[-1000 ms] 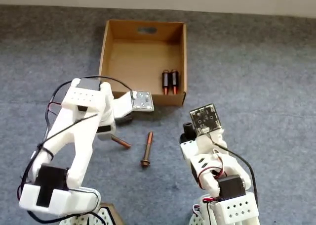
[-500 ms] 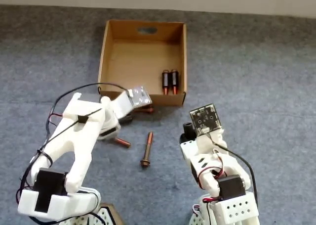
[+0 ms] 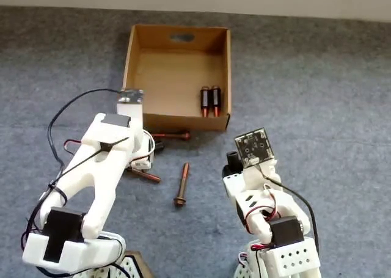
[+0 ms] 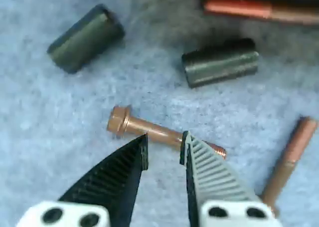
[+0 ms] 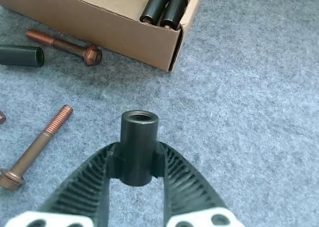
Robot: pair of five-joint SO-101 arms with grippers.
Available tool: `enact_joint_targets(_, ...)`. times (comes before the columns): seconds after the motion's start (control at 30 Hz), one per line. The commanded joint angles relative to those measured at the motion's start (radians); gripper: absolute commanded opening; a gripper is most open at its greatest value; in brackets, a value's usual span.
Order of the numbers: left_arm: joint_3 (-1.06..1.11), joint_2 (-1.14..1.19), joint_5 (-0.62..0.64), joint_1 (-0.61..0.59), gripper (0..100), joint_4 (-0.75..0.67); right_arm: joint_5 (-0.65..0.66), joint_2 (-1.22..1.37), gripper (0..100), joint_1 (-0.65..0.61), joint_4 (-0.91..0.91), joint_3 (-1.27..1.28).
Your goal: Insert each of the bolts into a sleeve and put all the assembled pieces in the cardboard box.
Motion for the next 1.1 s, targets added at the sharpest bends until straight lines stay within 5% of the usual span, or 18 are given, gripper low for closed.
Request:
enact_joint_targets(0.0,-0.047,-0.041,0.13,0.016,13,0.054,-0.003,-0.012,0.6,-0.004,0.002,-0.01)
enact_joint_targets(0.43,-0.008,-0.028,0.347,0.012,13,-0.04,-0.003,-0.012,0.6,-0.004,0.005,-0.01)
enact_joint_targets(1.07,0.099,-0.027,0.348,-0.068,13,-0.157,-0.003,-0.012,0.6,-0.004,0.007,-0.01)
